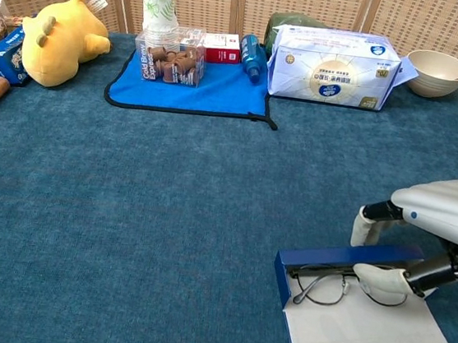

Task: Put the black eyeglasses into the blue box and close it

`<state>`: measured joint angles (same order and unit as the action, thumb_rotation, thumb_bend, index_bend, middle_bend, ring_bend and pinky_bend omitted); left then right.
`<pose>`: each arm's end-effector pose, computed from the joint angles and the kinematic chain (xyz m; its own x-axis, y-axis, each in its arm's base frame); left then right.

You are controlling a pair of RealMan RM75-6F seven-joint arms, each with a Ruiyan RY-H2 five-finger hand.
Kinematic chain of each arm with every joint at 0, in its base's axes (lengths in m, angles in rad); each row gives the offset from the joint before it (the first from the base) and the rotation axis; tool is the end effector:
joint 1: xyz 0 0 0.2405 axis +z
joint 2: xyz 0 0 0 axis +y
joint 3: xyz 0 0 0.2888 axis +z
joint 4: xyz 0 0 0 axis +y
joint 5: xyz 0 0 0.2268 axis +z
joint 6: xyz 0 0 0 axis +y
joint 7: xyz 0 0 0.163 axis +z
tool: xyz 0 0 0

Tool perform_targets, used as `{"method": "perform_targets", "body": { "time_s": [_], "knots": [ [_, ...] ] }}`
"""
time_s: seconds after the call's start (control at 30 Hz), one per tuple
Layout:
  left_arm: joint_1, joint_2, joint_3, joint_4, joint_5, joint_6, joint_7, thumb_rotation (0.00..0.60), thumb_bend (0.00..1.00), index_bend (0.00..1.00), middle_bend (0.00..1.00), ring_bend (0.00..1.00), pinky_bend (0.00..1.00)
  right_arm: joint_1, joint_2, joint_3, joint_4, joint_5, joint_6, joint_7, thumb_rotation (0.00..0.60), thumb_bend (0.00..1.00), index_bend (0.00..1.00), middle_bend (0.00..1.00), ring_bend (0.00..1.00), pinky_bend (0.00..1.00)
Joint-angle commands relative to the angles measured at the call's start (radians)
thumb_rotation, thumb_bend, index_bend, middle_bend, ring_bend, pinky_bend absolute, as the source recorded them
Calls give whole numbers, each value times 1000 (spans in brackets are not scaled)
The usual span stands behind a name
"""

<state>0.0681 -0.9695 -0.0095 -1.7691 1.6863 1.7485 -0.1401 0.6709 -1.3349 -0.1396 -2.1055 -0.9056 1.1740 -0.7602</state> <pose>-0.3082 0.1405 0.2158 0.2460 -0.1502 0.9576 0.9628 -0.0764 -0.2593 -0.1779 -0.2381 -0.0095 0.5680 -0.5010 0.6529 -0.8221 -0.3826 0.4217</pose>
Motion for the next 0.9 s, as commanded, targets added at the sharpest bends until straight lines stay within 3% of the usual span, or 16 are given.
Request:
{"method": "perform_targets", "body": {
  "time_s": [0.03,0.9],
  "knots": [
    [0,-1,0,2,0,0,-2,531,319,59,0,0,0,-4,0,-3,-4,-4,3,-4,138,359,299,331,243,247],
    [6,-1,3,6,9,17,-10,529,318,58,1,0,0,-79,17,-39,-33,-82,24,-5,139,359,298,331,243,249]
  ]
}}
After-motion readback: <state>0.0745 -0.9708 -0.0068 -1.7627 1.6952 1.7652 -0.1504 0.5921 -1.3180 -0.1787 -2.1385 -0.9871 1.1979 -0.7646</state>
